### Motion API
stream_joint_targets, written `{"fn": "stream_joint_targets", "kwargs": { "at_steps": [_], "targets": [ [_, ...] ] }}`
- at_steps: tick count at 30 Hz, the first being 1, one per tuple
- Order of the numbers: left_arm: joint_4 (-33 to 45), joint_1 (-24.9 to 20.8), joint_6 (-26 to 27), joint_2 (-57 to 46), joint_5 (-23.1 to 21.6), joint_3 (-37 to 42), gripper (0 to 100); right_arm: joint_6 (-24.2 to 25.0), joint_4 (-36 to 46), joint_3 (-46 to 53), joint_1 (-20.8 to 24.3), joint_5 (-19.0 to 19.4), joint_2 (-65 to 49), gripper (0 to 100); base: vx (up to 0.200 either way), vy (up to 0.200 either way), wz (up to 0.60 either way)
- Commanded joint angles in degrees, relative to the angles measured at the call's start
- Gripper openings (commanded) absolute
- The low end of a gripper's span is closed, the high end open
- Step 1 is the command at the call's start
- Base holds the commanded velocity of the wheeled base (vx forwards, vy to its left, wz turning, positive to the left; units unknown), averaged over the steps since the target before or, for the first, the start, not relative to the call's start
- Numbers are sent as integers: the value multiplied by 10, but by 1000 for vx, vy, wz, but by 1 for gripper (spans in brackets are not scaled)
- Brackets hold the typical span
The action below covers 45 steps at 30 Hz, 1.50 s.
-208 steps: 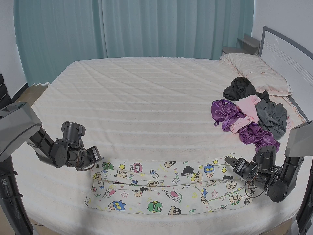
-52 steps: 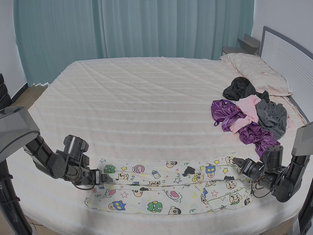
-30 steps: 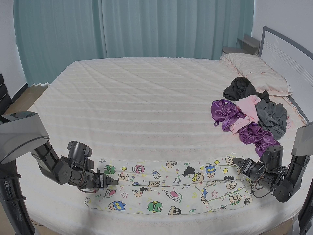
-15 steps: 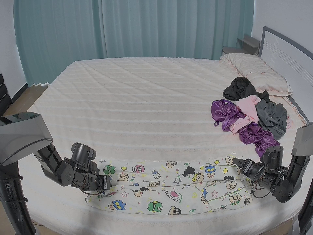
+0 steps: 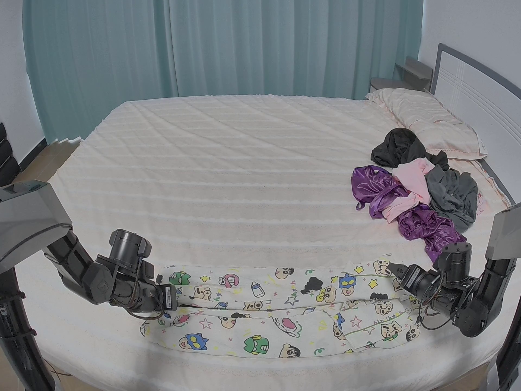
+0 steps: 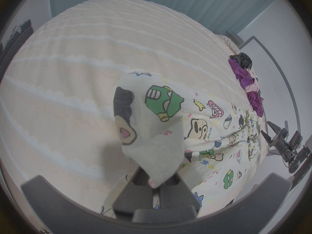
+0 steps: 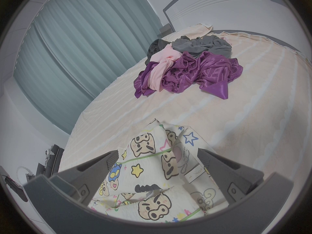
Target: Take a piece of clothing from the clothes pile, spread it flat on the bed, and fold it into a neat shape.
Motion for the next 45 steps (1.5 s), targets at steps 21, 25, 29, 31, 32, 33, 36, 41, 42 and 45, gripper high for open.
{"fn": "stream_joint_targets", "kwargs": {
  "at_steps": [21, 25, 29, 31, 32, 33, 36, 41, 42, 45],
  "targets": [
    [61, 134, 38, -85, -22, -1, 0, 0, 0, 0, -1, 1, 0, 100, 0, 0, 0],
    [73, 180, 51, -106, -34, -1, 0, 1, 0, 0, -1, 1, 0, 100, 0, 0, 0],
    [90, 228, 77, -121, -35, -2, 0, 1, 0, 0, -1, 1, 0, 100, 0, 0, 0],
    [100, 252, 87, -126, -36, -8, 0, 1, 0, 0, -1, 1, 0, 100, 0, 0, 0],
    [106, 267, 94, -128, -36, -9, 0, 1, 0, 0, -1, 1, 0, 100, 0, 0, 0],
    [106, 267, 94, -128, -36, -9, 0, 1, 0, 0, -1, 1, 0, 100, 0, 0, 0],
    [127, 320, 114, -142, -58, -24, 0, 1, 0, -1, -1, 0, 0, 100, 0, 0, 0],
    [183, 372, 130, -159, -65, -67, 0, 2, 0, 0, -1, 0, 0, 100, 0, 0, 0],
    [207, 389, 144, -164, -67, -84, 0, 2, -1, 0, -1, 1, -1, 100, 0, 0, 0],
    [248, 413, 159, -181, -77, -111, 0, 2, 0, 0, -1, 1, -2, 100, 0, 0, 0]
  ]
}}
